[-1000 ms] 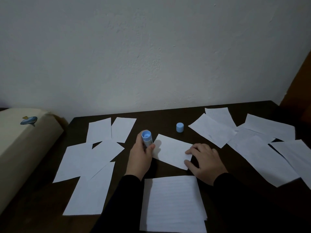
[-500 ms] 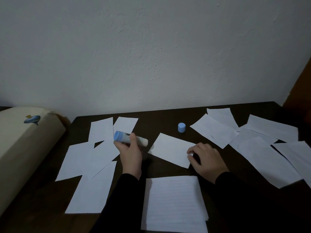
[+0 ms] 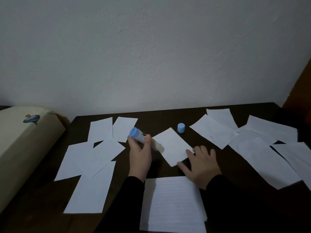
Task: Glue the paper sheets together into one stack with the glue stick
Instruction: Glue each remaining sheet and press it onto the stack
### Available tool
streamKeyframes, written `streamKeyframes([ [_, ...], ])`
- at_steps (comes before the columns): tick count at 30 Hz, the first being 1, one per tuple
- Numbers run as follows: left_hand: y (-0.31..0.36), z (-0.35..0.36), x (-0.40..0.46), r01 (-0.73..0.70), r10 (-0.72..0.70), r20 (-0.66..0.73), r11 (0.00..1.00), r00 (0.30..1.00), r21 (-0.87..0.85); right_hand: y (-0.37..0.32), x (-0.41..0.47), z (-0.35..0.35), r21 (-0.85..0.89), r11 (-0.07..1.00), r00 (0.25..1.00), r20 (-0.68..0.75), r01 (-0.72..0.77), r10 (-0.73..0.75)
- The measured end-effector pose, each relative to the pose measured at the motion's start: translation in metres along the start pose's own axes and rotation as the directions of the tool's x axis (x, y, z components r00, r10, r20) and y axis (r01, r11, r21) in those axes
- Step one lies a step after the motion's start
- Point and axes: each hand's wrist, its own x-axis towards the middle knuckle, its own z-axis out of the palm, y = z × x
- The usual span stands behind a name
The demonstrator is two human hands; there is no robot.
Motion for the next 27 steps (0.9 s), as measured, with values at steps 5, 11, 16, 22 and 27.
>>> streamKeyframes([
  [5, -0.002, 0.003, -0.005, 0.033, -0.036, 0.061, 0.998, 0.997, 0.056, -0.002, -0.002, -0.011, 0.15, 0.984, 0.995, -0.039, 0.098, -0.093],
  [11, -0.002, 0.009, -0.013, 0.093, -0.118, 0.152, 0.982, 0.981, 0.162, 0.019, 0.004, 0.001, 0.282, 0.949, 0.989, -0.084, 0.141, -0.122],
  [16, -0.007, 0.015, -0.02, -0.029, -0.051, 0.279, 0.961, 0.959, 0.276, 0.019, 0.005, 0.003, 0.329, 0.932, 0.988, -0.022, 0.153, -0.154],
  [22, -0.005, 0.017, -0.027, -0.274, 0.102, 0.382, 0.86, 0.919, 0.43, 0.012, 0.0, 0.004, 0.393, 0.9, 0.981, -0.036, 0.189, -0.19],
  [27, -0.007, 0.019, -0.033, -0.387, 0.16, 0.455, 0.797, 0.876, 0.464, 0.013, -0.001, 0.002, 0.426, 0.886, 0.979, -0.004, 0.184, -0.202],
])
